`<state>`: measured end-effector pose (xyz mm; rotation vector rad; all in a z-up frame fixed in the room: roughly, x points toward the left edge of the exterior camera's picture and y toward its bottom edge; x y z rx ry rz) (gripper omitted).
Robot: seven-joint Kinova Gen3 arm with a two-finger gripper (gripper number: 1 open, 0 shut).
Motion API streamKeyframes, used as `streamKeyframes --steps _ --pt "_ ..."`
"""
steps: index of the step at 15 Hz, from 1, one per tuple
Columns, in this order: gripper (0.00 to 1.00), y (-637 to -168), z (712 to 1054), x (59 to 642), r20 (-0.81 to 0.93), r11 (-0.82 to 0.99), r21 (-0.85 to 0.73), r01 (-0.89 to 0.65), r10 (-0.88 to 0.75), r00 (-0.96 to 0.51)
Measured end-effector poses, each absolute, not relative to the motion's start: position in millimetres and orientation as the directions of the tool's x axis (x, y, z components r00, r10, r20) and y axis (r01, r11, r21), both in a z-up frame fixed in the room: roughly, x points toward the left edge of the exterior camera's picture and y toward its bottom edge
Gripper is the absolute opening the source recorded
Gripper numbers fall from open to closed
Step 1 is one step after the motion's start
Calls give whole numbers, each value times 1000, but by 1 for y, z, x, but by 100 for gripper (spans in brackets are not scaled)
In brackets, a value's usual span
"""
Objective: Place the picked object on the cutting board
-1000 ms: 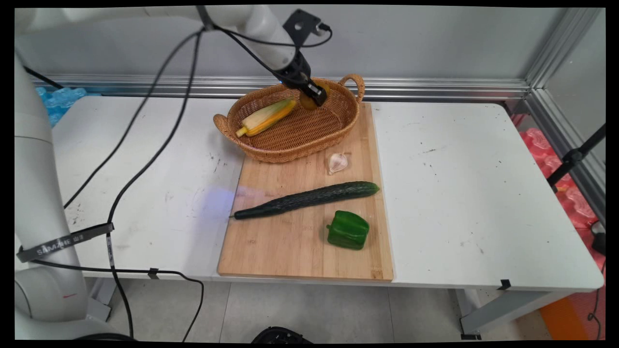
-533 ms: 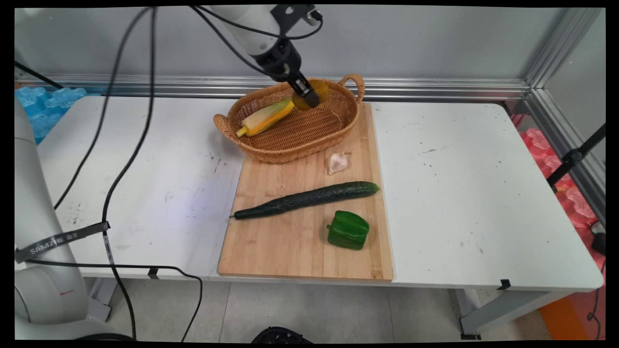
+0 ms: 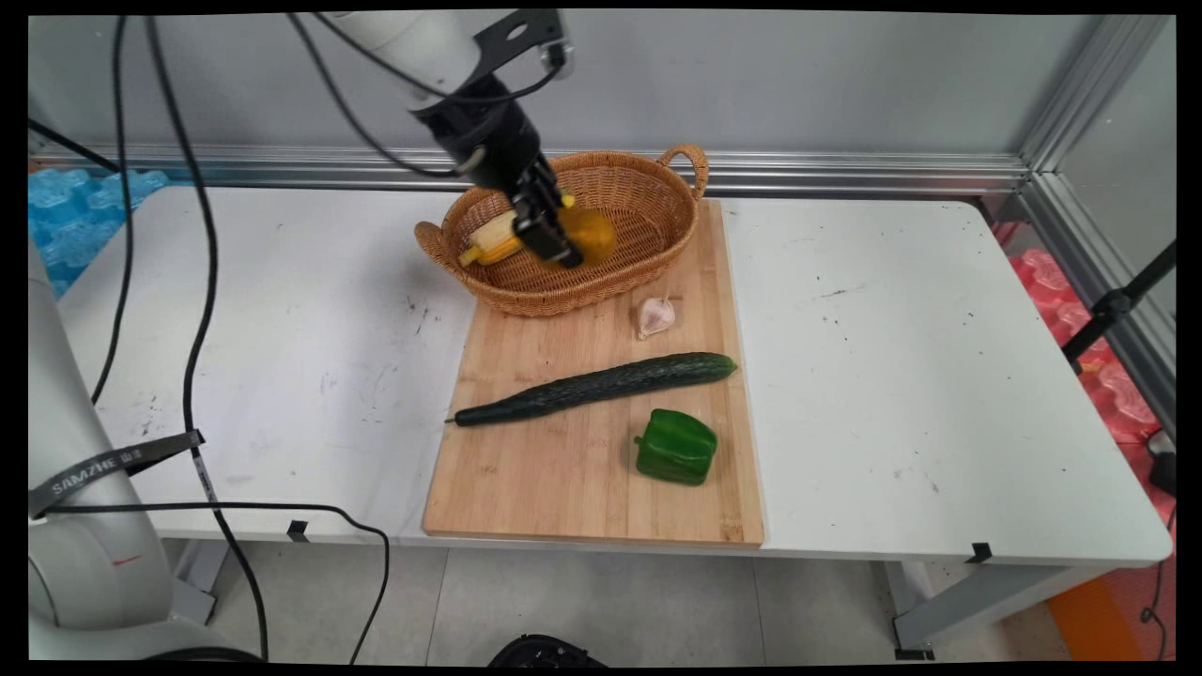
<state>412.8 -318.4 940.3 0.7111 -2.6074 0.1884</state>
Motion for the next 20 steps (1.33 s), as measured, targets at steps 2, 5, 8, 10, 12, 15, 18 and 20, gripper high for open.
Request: streamKeyframes --steps 2,5,8,10,12,15,18,20 --pt "0 -305 942 416 427 903 -3 -429 -387 -817" --pt "0 -284 937 419 413 954 14 -300 -279 -867" --pt "0 -264 924 417 405 986 26 -167 -163 -900" --pt "0 -253 911 412 402 995 33 -90 -96 -911" --pt "0 -244 895 406 400 999 38 -26 -39 -916" --pt "0 -236 875 399 394 999 40 33 14 -919" --pt "0 -230 847 389 386 996 37 79 59 -921" --pt "0 -229 829 383 384 995 30 99 80 -920"
